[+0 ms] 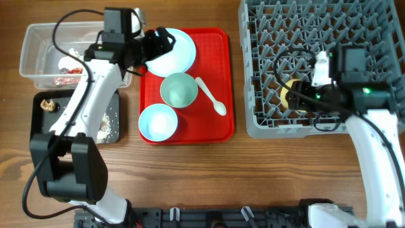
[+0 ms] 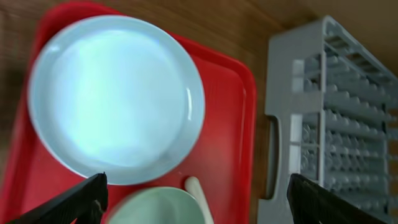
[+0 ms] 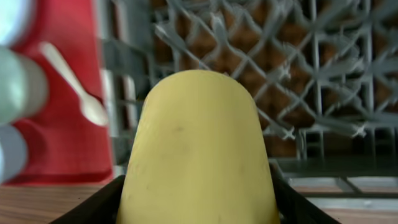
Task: Sort waste into correct bins and load items into the dishwasher rack
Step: 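Lower the yellow cup into the rack and open the right gripper, then move the right gripper to the teal bowl and grasp its rim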
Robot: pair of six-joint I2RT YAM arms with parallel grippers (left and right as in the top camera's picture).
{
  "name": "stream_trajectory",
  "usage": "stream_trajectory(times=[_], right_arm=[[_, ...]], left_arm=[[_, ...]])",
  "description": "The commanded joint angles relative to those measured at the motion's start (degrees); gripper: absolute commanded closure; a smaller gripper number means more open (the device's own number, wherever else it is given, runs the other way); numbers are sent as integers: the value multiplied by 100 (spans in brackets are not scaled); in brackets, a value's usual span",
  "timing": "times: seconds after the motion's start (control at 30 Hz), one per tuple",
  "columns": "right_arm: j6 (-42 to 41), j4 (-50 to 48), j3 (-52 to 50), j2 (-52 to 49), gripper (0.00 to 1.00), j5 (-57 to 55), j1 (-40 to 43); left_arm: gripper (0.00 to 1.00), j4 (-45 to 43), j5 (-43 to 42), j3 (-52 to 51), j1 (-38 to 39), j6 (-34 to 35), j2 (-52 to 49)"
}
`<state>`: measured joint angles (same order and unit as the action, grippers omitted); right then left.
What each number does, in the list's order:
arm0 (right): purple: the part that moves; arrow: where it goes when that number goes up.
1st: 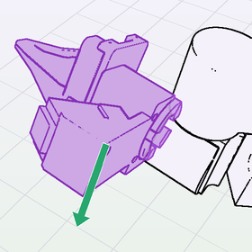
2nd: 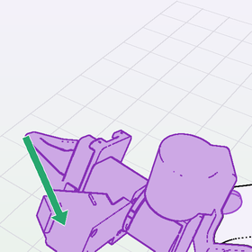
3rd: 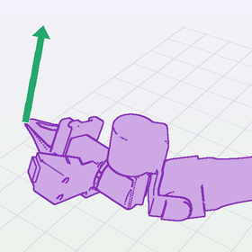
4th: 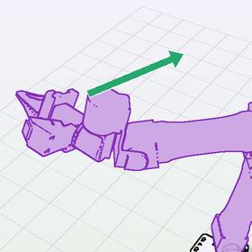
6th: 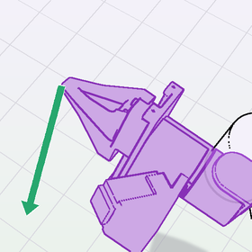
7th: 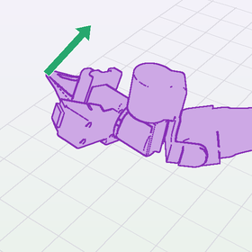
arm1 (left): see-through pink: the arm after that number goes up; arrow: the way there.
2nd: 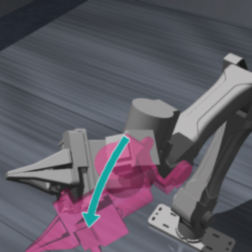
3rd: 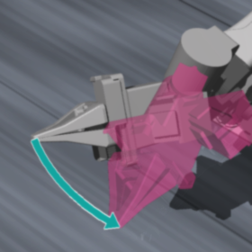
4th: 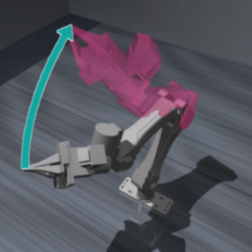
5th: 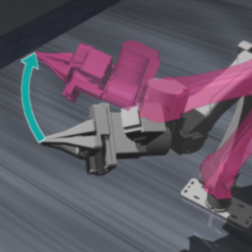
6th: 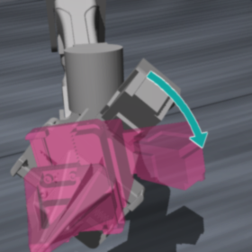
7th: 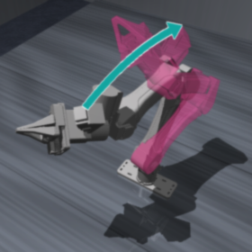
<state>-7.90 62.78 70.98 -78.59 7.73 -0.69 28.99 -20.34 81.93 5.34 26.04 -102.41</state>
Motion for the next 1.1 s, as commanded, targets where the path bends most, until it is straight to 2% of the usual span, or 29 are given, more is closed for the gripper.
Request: stream_trajectory(times=[0.0,0.23,0.33,0.37,0.53,0.57,0.63,0.77,0.9,1.07], right_arm=[[-122,28,70,-442,40,-330,-26],[-153,116,70,-1130,40,-431,-26],[-153,153,70,-1344,36,-428,-26],[-151,142,70,-1392,34,-428,-26],[-157,52,155,-1443,3,-367,-26],[-153,81,269,-1443,0,-308,-26],[-151,173,603,-1443,0,-155,-26],[-111,522,1506,-1443,0,98,-26],[24,608,2323,-1443,0,595,-160],[-101,-205,2511,-1523,1,997,-885]], left_arm=[[7,-22,197,55,-227,-297,118],[6,-24,201,55,-339,-332,118],[6,-24,201,55,-339,-334,118],[5,-24,201,55,-339,-334,118],[5,-63,201,55,-339,-337,118],[4,-94,201,55,-339,-356,118],[0,-111,197,61,-339,-649,179],[0,-81,203,61,-369,-1250,575],[0,26,490,61,-643,-1207,1270],[0,339,546,61,-1274,-914,2109]])
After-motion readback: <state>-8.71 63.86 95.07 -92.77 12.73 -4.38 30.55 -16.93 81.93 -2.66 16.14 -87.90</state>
